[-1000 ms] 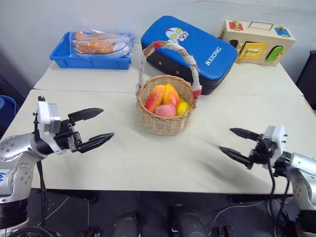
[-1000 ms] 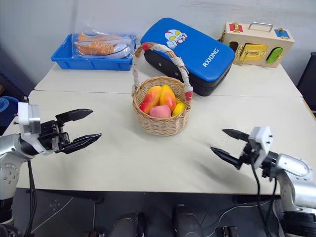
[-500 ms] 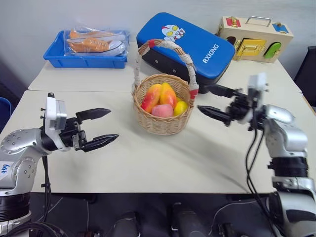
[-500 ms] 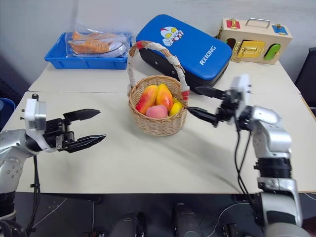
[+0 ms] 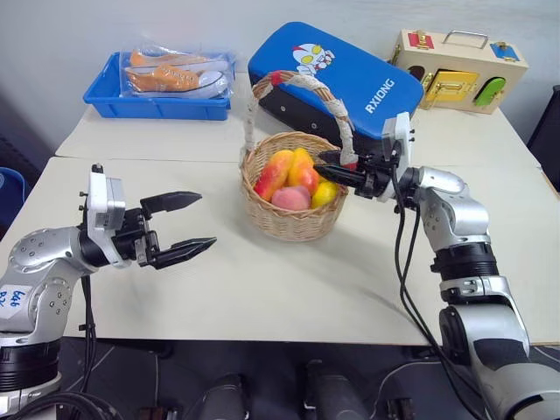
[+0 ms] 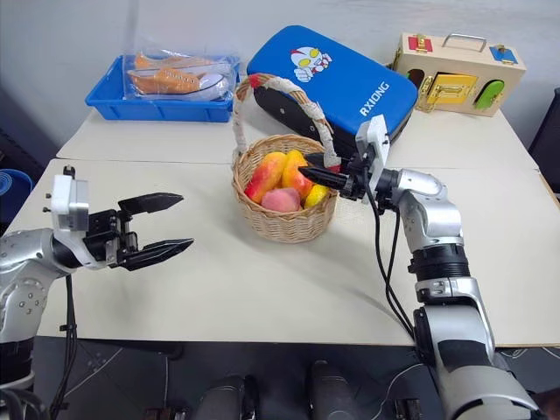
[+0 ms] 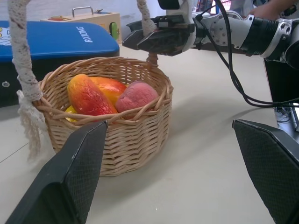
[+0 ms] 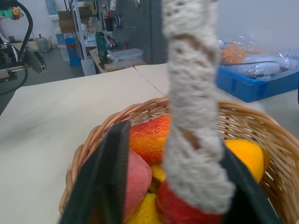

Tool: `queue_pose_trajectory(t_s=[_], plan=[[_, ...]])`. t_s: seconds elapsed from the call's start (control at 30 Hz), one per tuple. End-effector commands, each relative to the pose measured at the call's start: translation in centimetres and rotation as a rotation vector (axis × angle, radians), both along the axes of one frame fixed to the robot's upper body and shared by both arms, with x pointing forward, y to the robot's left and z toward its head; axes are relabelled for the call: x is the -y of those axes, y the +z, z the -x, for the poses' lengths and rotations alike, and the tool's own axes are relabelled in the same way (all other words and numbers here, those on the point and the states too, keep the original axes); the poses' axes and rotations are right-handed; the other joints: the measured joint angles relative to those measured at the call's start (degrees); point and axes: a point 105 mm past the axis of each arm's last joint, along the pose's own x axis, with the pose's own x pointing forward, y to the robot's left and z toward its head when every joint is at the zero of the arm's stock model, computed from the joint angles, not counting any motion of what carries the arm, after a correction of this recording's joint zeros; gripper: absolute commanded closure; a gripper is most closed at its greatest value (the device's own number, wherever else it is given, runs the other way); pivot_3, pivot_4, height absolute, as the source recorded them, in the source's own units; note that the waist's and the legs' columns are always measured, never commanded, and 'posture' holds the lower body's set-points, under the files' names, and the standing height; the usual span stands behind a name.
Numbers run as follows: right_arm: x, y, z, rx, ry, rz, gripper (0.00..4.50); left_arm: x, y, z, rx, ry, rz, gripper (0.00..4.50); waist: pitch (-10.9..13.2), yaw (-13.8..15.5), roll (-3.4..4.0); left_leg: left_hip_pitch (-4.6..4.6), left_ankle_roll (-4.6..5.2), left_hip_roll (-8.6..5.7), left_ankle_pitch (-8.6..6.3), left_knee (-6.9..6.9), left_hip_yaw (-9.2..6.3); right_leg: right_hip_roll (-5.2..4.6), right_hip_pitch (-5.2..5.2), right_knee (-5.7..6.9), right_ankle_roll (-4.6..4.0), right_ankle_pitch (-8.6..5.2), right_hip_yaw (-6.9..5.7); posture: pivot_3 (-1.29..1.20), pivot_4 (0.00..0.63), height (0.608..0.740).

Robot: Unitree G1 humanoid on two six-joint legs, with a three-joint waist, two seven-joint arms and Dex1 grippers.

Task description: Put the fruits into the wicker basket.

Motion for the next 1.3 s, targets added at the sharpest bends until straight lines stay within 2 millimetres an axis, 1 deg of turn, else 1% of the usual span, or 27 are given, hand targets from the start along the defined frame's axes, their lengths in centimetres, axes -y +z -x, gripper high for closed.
queue_pose_trajectory(t_s=[0.03,0.07,0.13,0.2,0.23,0.27,0.4,0.5,0.57,0.63,0.73,0.8,0.87,0.9,0.97,1.03,1.07,1.1,1.13,1.2,1.23,1.3], plan=[[2.4,1.4,1.0,0.070,-0.037,-0.029,4.09,0.6,0.7,0.2,0.038,-0.025,0.012,0.00,0.00,0.16,0.00,0.00,0.00,0.00,0.00,0.00,-0.02,0.00,0.01,0.00,0.00,0.00,-0.01,0.00,0.150,0.740],[2.8,1.4,1.1,0.072,-0.050,-0.030,4.29,0.8,0.6,0.1,0.037,-0.029,0.014,0.00,0.00,0.19,0.00,0.00,0.01,-0.01,-0.01,-0.01,-0.02,-0.02,0.01,-0.01,0.00,0.00,-0.02,0.00,0.150,0.740],[3.9,1.5,1.6,0.079,-0.073,-0.045,4.28,1.1,0.6,0.1,0.034,-0.046,0.019,0.00,0.00,0.22,0.00,-0.01,0.03,-0.02,-0.01,0.00,0.00,-0.02,0.02,-0.04,0.01,0.00,-0.01,0.00,0.150,0.740],[7.1,3.1,3.7,0.121,-0.159,-0.160,4.28,1.7,0.6,-0.5,0.032,-0.080,0.029,0.00,0.00,0.72,0.00,-0.02,0.03,-0.02,-0.02,0.00,0.00,-0.02,0.02,-0.04,0.01,0.01,-0.01,0.00,0.150,0.740],[8.2,3.4,4.7,0.140,-0.199,-0.175,4.28,2.0,0.6,-0.8,0.032,-0.092,0.032,0.00,0.00,1.45,0.00,-0.06,0.03,-0.03,-0.01,-0.01,-0.08,-0.03,0.01,-0.04,0.01,0.01,-0.06,0.00,0.150,0.740],[8.8,3.5,5.3,0.149,-0.225,-0.179,4.28,2.1,0.6,-0.9,0.033,-0.099,0.033,0.00,0.00,1.53,0.00,-0.08,0.02,-0.03,-0.02,-0.01,-0.11,-0.01,0.01,-0.06,0.01,0.01,-0.10,0.00,0.150,0.740],[12.6,3.0,8.2,0.159,-0.461,-0.172,4.28,2.8,0.4,-1.8,0.029,-0.142,0.040,0.00,0.03,1.58,0.04,-0.09,0.01,-0.02,-0.02,-0.01,-0.05,0.02,0.01,-0.12,0.01,0.00,-0.04,0.00,0.150,0.740],[14.4,2.7,9.5,0.168,-0.600,-0.166,4.28,3.1,0.4,-2.3,0.028,-0.169,0.041,0.00,0.03,1.13,0.04,-0.05,0.00,-0.02,-0.01,0.00,0.07,0.07,0.02,-0.13,0.01,0.00,0.07,0.00,0.150,0.740],[16.4,1.5,9.7,0.145,-0.748,-0.120,4.28,3.5,0.4,-2.8,0.031,-0.189,0.037,0.00,0.03,1.00,0.04,-0.03,-0.02,-0.03,0.04,-0.01,0.13,0.11,0.02,-0.14,0.01,0.00,0.14,0.00,0.150,0.740],[17.9,0.8,9.5,0.135,-0.840,-0.120,4.28,3.7,0.6,-3.1,0.035,-0.206,0.034,0.00,0.03,0.89,0.04,0.05,-0.04,-0.04,0.13,-0.02,0.14,0.13,0.08,-0.12,0.00,0.00,0.18,0.00,0.150,0.740],[19.5,-0.1,8.4,0.100,-0.903,-0.144,4.28,4.0,0.8,-3.4,0.043,-0.222,0.029,0.00,0.03,0.48,0.04,0.14,0.00,-0.08,0.17,-0.01,0.21,0.13,0.13,-0.06,0.00,0.01,0.25,0.00,0.150,0.740],[19.7,-0.6,7.8,0.070,-0.890,-0.163,4.28,4.1,0.9,-3.4,0.046,-0.225,0.026,0.00,0.03,0.20,0.04,0.15,-0.01,-0.07,0.18,-0.02,0.21,0.14,0.12,-0.05,0.00,0.01,0.26,0.00,0.150,0.740],[19.8,-0.9,7.3,0.086,-0.872,-0.145,3.56,4.0,1.0,-3.4,0.050,-0.222,0.024,0.00,0.03,0.05,0.04,0.16,-0.06,-0.04,0.21,-0.05,0.19,0.18,0.12,-0.05,0.00,0.01,0.25,0.00,0.150,0.740],[19.8,-1.0,7.2,0.090,-0.859,-0.143,3.29,3.9,1.0,-3.3,0.051,-0.220,0.022,0.00,0.03,0.05,0.04,0.15,-0.07,0.00,0.21,-0.04,0.19,0.23,0.11,-0.05,0.00,0.01,0.26,0.00,0.150,0.740],[20.4,-0.8,7.3,0.105,-0.860,-0.136,2.65,3.4,1.0,-3.1,0.050,-0.203,0.014,0.00,0.03,0.10,0.04,0.15,-0.08,0.01,0.21,-0.07,0.17,0.23,0.10,-0.05,0.01,0.01,0.25,0.00,0.150,0.740],[20.9,-0.4,7.9,0.131,-0.850,-0.117,1.97,2.6,0.8,-3.0,0.046,-0.171,0.003,0.00,0.04,0.10,0.06,0.14,-0.09,0.01,0.21,-0.08,0.16,0.22,0.10,-0.06,0.01,0.00,0.25,0.00,0.150,0.740],[21.1,-0.2,8.5,0.135,-0.840,-0.106,1.55,2.1,0.6,-2.8,0.039,-0.154,-0.007,0.00,0.04,0.10,0.06,0.14,-0.08,0.01,0.20,-0.08,0.17,0.22,0.09,-0.07,0.01,0.00,0.26,0.00,0.150,0.740],[21.4,-0.1,9.1,0.137,-0.836,-0.089,1.30,1.5,0.5,-2.7,0.026,-0.136,-0.017,0.00,0.04,0.12,0.06,0.14,-0.08,0.01,0.20,-0.09,0.16,0.21,0.09,-0.07,0.01,0.00,0.26,0.00,0.150,0.740],[21.7,0.0,9.8,0.136,-0.829,-0.071,0.92,0.9,0.3,-2.4,0.016,-0.117,-0.028,0.00,0.04,0.15,0.06,0.14,-0.09,0.02,0.19,-0.10,0.15,0.21,0.10,-0.07,0.01,0.00,0.25,0.00,0.150,0.740],[22.0,-0.4,11.1,0.113,-0.807,-0.009,0.17,-0.6,-0.2,-1.9,-0.003,-0.069,-0.069,0.00,0.04,0.17,0.06,0.13,-0.09,0.03,0.18,-0.11,0.11,0.21,0.11,-0.09,0.01,0.00,0.23,0.00,0.150,0.740],[22.1,-0.6,11.6,0.107,-0.794,0.023,0.05,-1.3,-0.5,-1.7,-0.012,-0.049,-0.090,0.00,0.04,0.17,0.06,0.14,-0.09,0.03,0.18,-0.13,0.11,0.20,0.11,-0.11,0.01,0.00,0.23,0.00,0.150,0.740],[22.0,-1.1,12.4,0.094,-0.766,0.085,0.05,-2.2,-1.0,-1.4,-0.026,-0.021,-0.123,0.00,0.04,0.17,0.06,0.15,-0.07,0.03,0.17,-0.12,0.10,0.19,0.16,-0.16,0.01,0.00,0.22,0.00,0.150,0.740]])
